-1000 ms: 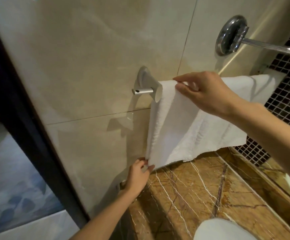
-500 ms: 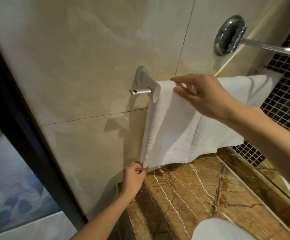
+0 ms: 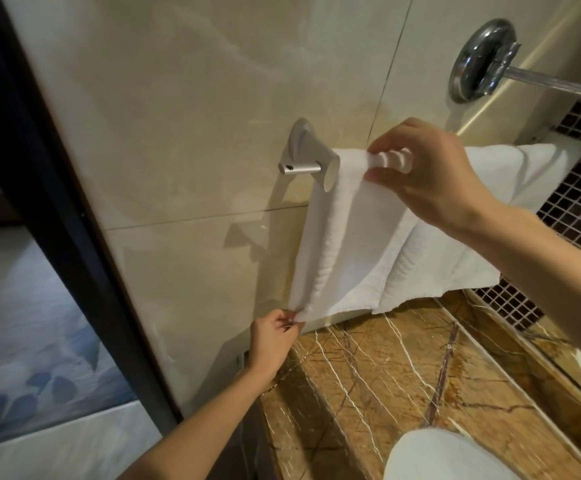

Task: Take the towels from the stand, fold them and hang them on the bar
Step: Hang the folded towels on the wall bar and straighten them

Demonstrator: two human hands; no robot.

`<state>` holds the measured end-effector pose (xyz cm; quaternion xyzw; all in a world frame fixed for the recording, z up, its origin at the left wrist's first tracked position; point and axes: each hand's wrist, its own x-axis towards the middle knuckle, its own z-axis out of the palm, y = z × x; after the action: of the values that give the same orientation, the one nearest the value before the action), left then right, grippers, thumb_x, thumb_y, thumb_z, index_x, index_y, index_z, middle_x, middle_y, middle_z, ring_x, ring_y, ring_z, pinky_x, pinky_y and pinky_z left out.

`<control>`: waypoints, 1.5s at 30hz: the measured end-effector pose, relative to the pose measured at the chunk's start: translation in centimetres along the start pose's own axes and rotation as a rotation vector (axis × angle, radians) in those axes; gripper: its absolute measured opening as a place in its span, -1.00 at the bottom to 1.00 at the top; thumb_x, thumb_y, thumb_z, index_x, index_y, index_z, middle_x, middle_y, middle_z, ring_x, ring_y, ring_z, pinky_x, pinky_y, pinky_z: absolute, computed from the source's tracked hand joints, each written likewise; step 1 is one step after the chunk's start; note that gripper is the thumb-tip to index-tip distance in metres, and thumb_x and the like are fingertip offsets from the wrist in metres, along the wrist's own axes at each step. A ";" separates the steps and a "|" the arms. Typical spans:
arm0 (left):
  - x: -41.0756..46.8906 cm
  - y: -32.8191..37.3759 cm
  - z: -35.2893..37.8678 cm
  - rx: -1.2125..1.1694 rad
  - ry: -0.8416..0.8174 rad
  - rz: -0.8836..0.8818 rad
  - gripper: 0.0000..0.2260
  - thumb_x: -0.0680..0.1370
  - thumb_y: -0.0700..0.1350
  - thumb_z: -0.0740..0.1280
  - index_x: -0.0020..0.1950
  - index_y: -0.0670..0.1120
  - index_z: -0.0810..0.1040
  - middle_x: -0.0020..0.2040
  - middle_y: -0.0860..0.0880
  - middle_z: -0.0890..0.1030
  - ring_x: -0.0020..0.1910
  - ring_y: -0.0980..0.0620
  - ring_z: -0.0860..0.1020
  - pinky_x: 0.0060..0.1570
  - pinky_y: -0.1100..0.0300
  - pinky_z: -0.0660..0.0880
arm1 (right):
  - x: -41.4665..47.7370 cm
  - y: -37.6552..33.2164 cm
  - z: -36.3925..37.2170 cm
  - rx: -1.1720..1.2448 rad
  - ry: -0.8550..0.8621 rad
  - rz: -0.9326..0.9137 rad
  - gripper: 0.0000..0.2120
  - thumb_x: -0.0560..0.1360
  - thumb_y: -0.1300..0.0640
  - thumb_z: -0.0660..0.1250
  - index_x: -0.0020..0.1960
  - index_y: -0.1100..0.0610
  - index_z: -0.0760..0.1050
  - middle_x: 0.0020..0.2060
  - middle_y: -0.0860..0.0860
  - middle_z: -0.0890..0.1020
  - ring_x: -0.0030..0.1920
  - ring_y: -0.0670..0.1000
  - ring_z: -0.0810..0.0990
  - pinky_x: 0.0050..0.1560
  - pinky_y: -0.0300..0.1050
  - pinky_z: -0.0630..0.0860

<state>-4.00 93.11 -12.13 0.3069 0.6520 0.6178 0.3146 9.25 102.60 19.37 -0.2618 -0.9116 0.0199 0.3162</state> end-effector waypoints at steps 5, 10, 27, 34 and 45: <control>-0.3 -0.3 0.3 0.105 0.045 0.015 -0.83 0.43 -0.22 0.48 -0.25 0.01 0.56 -0.33 0.09 0.64 -0.31 0.16 0.63 -0.28 0.36 0.52 | -0.3 0.0 -0.3 0.002 -0.015 -0.041 -0.72 0.49 0.15 0.40 0.18 0.19 0.53 0.09 0.15 0.58 0.06 0.09 0.55 0.07 -0.08 0.44; 0.0 -0.4 0.6 0.217 0.003 0.040 -0.86 0.46 -0.19 0.45 -0.24 -0.02 0.55 -0.28 0.03 0.64 -0.28 0.10 0.62 -0.24 0.33 0.54 | -0.7 0.6 -0.3 -0.061 -0.117 -0.053 -0.67 0.58 0.12 0.27 0.32 0.16 0.48 0.14 0.11 0.60 0.03 0.06 0.53 0.02 -0.07 0.43; -0.5 -1.6 1.4 0.103 -0.018 0.078 -0.82 0.51 -0.27 0.37 -0.02 0.02 0.52 -0.10 0.13 0.64 -0.11 0.30 0.61 -0.10 0.43 0.51 | -0.5 0.8 0.0 -0.104 -0.104 -0.001 -0.70 0.56 0.11 0.28 0.29 0.06 0.51 0.14 0.04 0.63 0.09 0.15 0.57 0.08 0.06 0.47; -0.1 -2.0 1.2 0.194 -0.027 0.106 -0.89 0.56 -0.22 0.30 -0.04 -0.01 0.46 -0.19 0.09 0.66 -0.23 0.21 0.63 -0.20 0.24 0.59 | -0.3 0.8 -0.2 -0.089 -0.116 -0.013 -0.71 0.55 0.12 0.29 0.26 0.07 0.54 0.09 0.05 0.66 0.05 0.13 0.58 0.03 0.02 0.47; 0.4 -1.8 1.1 0.291 -0.062 0.112 -0.85 0.55 -0.21 0.33 0.10 -0.14 0.58 -0.07 0.02 0.67 -0.14 0.20 0.62 -0.15 0.42 0.52 | -0.1 1.0 0.0 -0.096 -0.113 0.004 -0.68 0.55 0.10 0.30 0.30 0.05 0.51 0.15 0.04 0.64 0.11 0.12 0.58 0.10 0.04 0.49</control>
<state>-3.40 93.98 -13.97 0.4040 0.7065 0.5236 0.2519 9.78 103.42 19.15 -0.2769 -0.9274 -0.0086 0.2514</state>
